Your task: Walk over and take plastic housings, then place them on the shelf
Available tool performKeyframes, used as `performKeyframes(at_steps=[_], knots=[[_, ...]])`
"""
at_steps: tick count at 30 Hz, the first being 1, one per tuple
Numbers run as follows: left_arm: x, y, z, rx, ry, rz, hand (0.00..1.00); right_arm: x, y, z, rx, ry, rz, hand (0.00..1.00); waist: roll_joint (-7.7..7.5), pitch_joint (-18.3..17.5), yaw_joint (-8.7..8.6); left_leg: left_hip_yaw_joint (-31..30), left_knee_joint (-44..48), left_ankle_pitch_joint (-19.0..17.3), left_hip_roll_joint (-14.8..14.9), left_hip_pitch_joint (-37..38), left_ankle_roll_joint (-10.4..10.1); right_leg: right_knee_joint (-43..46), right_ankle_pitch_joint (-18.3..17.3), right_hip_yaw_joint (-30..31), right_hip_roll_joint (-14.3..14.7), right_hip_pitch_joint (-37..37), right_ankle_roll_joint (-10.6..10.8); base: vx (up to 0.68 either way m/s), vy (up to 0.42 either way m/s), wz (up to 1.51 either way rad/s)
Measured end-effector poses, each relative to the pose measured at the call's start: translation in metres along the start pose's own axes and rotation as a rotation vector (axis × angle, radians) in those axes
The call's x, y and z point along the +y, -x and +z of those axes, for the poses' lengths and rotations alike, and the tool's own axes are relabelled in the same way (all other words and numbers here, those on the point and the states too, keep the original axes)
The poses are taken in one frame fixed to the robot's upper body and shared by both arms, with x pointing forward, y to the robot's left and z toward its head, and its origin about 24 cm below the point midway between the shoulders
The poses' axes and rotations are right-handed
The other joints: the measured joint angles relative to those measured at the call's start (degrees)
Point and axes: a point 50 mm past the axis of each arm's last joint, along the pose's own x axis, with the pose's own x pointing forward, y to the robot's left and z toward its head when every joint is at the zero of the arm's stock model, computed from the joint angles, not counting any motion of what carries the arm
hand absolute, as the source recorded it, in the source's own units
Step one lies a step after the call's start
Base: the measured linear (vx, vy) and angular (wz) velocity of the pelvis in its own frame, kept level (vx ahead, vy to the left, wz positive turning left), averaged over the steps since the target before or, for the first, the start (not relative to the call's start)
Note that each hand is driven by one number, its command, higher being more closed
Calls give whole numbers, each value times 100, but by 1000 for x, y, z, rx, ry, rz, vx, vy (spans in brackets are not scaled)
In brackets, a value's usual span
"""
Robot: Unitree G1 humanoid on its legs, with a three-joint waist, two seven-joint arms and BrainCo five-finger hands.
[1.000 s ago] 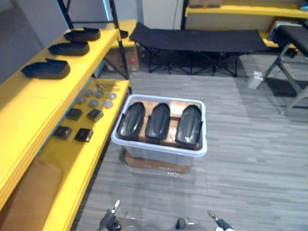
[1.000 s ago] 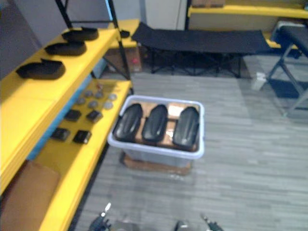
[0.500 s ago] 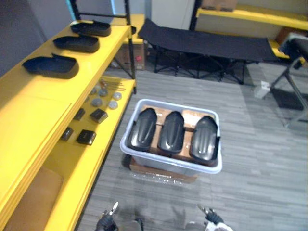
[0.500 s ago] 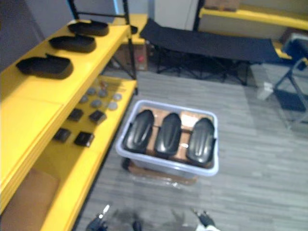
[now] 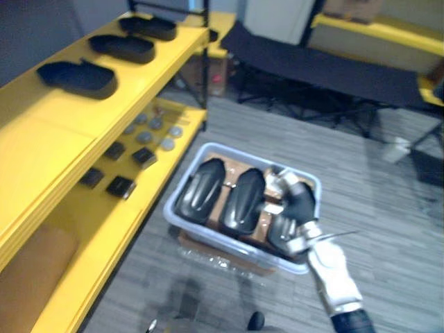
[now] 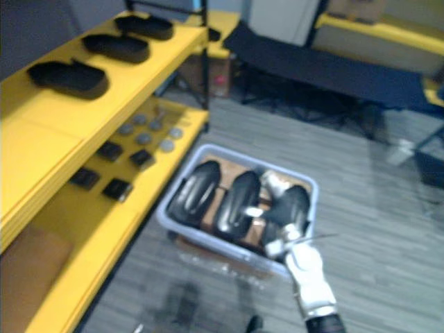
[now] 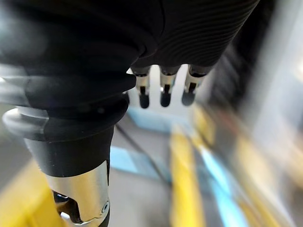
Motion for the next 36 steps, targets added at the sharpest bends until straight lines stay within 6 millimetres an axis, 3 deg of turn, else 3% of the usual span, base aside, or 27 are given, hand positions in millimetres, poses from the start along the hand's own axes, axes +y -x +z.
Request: performKeyframes(at_steps=[1,3,5,8,12,16,19,22,26,28,29,36], knots=[[-3,-1,6,-24,0,-9,0,-22,0,1,6,28,-152,0,-38,-33,-59,51,-2,-12,-13,1,-5,-23,15,17,-12,-4,-9,-61,27,-16],[-8,-2,18,-67,-9,-20,0,-61,11,-16,129,51,-413,0,-79,-91,-133,101,4,-10,-52,-9,-3,-157,115,40,-50,2,0,-59,27,-12],[-15,-3,26,-92,-15,-32,0,-83,23,-34,240,39,-546,0,-76,-114,-167,102,10,-9,-99,0,-1,-183,151,63,-69,39,20,-51,21,-5],[-24,-2,25,-92,-48,-61,0,-98,40,-52,362,66,-598,0,-8,-158,-242,109,9,-8,-145,20,0,-184,166,63,-117,67,42,-27,16,1],[-21,-1,17,-67,-130,-80,0,-113,62,-82,561,112,-669,0,136,-182,-247,140,-52,14,-162,-43,35,-183,197,149,-139,-57,37,-32,-8,-7],[-21,0,17,-64,-184,-106,0,-117,65,-91,574,117,-736,0,112,-141,-180,122,34,39,-190,-460,72,-158,255,158,-159,-437,29,-21,-6,1],[-25,-1,32,-117,-224,-122,0,-113,53,-89,512,76,-781,0,7,203,-93,92,360,-23,-160,-893,91,-135,332,158,-156,-707,6,-53,0,6],[-27,-1,45,-172,-235,-134,0,-110,39,-84,435,38,-875,0,-96,695,47,-44,1243,-428,18,-1511,103,-23,340,139,-24,-910,-1,-44,15,4],[-38,-2,63,-240,-232,-160,0,-111,29,-80,390,13,-979,0,-84,1272,246,-293,2458,-966,305,-2147,147,377,194,123,148,-1123,6,-16,85,8],[-45,-1,78,-297,-233,-178,0,-110,25,-82,392,-3,-997,0,-134,1462,276,-374,2704,-997,312,-2374,169,558,166,136,125,-1278,0,-43,109,12],[-48,1,91,-351,-230,-188,0,-109,22,-85,406,-31,-1015,0,-201,1548,379,-372,2842,-997,304,-2512,169,629,164,150,96,-1392,-2,-39,92,7],[-60,6,119,-466,-187,-229,0,-122,13,-84,408,-29,-1122,0,-183,1749,449,-539,2924,-1015,256,-2735,204,774,62,135,70,-1544,32,-34,16,8]])
